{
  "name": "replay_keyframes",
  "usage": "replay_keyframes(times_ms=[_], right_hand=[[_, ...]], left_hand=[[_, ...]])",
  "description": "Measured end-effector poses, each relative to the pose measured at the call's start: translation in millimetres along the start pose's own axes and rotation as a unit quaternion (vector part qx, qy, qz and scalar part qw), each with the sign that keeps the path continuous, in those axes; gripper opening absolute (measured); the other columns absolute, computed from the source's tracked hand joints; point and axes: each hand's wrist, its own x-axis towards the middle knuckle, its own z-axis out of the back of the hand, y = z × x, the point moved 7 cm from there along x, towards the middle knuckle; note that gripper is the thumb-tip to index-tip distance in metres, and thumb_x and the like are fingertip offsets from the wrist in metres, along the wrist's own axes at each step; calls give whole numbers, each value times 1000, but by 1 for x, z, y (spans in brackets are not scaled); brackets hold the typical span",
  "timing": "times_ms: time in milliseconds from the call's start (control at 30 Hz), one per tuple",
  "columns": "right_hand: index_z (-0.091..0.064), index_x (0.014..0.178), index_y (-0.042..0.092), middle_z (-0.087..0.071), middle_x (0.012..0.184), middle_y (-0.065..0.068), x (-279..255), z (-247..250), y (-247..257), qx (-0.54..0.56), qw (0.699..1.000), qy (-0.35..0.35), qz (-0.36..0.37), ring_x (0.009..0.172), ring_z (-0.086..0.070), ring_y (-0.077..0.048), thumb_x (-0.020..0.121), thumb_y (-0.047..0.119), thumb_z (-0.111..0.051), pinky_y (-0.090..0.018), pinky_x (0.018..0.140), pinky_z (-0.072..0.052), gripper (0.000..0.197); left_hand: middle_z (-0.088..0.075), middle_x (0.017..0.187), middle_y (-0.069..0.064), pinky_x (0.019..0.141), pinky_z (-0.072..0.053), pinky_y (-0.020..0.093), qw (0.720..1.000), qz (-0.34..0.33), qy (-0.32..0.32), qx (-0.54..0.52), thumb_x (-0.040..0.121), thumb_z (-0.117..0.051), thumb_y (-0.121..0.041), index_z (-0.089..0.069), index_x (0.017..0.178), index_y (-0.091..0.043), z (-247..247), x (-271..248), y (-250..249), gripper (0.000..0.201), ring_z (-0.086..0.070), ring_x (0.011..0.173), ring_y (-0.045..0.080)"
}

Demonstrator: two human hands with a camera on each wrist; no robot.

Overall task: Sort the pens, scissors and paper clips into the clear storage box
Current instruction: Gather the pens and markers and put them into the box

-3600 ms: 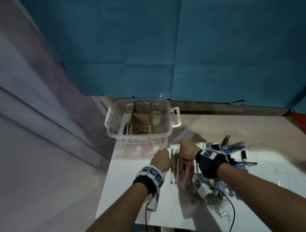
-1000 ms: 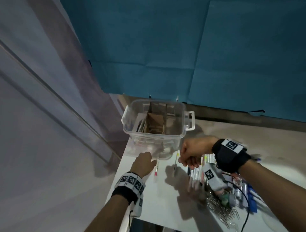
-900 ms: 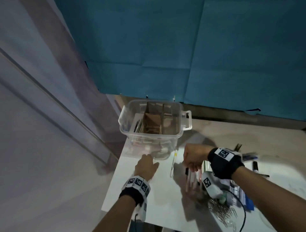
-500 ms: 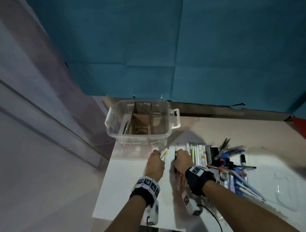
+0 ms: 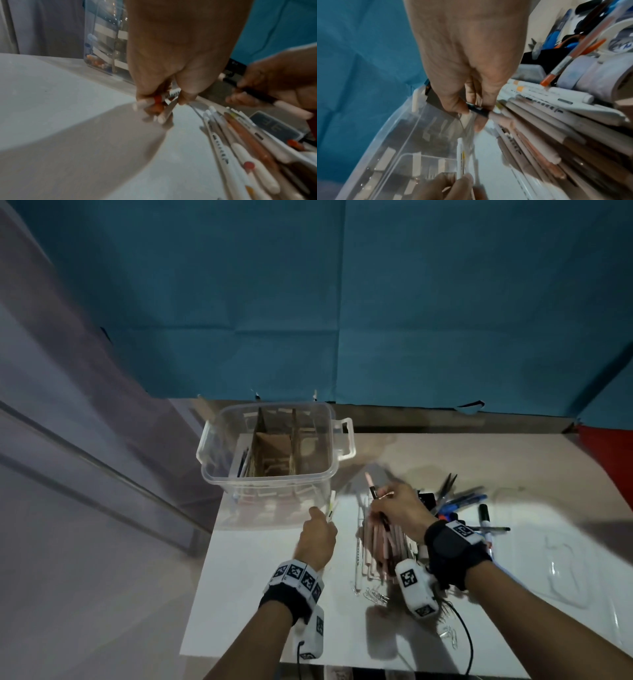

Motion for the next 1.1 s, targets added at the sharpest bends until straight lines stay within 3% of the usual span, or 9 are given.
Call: replay_keyframes(times_ms=[100, 200, 367, 500, 633, 767, 900, 967, 1100], right_hand=[[-52, 84, 8, -57, 67, -10, 0, -11, -9, -90, 996, 16, -6, 55, -53, -19, 84, -3, -59, -29, 50, -46, 13], [-53, 74, 12, -54, 63, -3, -3, -31, -17, -219, 975, 24, -10, 51, -49, -16, 87, 19, -65, -23, 45, -38, 19], [-51, 90, 11, -60, 93, -8, -9, -64, -20, -380, 924, -19, 22, 80, -60, -24, 92, 23, -62, -35, 68, -52, 16], [-54, 105, 9, -56, 108, -10, -16, -86, -21, -426, 904, -18, 41, 92, -58, -26, 94, 19, -59, -34, 72, -46, 15], [-54, 98, 9, -58, 99, -9, -12, -85, -18, -366, 931, -14, 12, 80, -56, -22, 90, 17, -66, -32, 67, -49, 17], [-61, 89, 2, -62, 71, -8, -9, -47, -15, -175, 983, 32, -47, 53, -57, -18, 92, 19, -63, -25, 47, -45, 17], [-59, 110, 9, -65, 89, -10, -12, -5, 16, -63, 993, 90, -47, 72, -60, -22, 96, 16, -59, -31, 63, -50, 15], [-57, 117, 19, -67, 98, -7, -13, 11, 40, -72, 992, 99, -16, 77, -62, -19, 99, 15, -55, -27, 60, -50, 19], [-61, 106, 12, -63, 83, -5, -15, 39, 95, -154, 987, 31, 44, 69, -57, -17, 101, 25, -54, -25, 59, -46, 16]], left_hand=[[-65, 105, 24, 83, -57, 47, 999, -10, 45, -16, 95, -36, -4, -32, 125, -6, -5, -5, -3, 31, -66, 95, 37], [-64, 110, 22, 88, -53, 48, 999, -12, 47, 17, 97, -36, -6, -42, 126, -7, -2, -8, -3, 30, -63, 99, 36], [-59, 117, 15, 88, -49, 42, 999, 14, 0, 33, 93, -44, -6, -56, 115, -7, 8, -9, 5, 25, -57, 106, 34], [-64, 109, 10, 86, -53, 39, 999, 21, -17, -19, 89, -44, -4, -62, 108, -13, 11, -15, 10, 27, -62, 97, 27], [-68, 102, 12, 79, -59, 46, 999, 11, 9, -29, 86, -46, -5, -62, 102, -13, 14, -20, 11, 24, -69, 92, 29], [-66, 103, 17, 59, -59, 29, 998, -29, 44, -38, 93, -46, -2, -61, 116, -5, 36, -38, -15, 27, -74, 76, 19], [-67, 103, 11, 65, -60, 31, 991, -116, 44, -42, 94, -52, -10, -62, 119, -15, 67, -57, -55, 27, -73, 72, 7], [-70, 96, 9, 58, -57, 25, 984, -163, 50, -60, 96, -57, -10, -63, 119, -13, 86, -70, -81, 24, -73, 72, 7], [-73, 94, 8, 60, -60, 34, 971, -202, 23, -129, 96, -62, -10, -64, 121, -13, 143, -78, -114, 24, -75, 70, 13]])
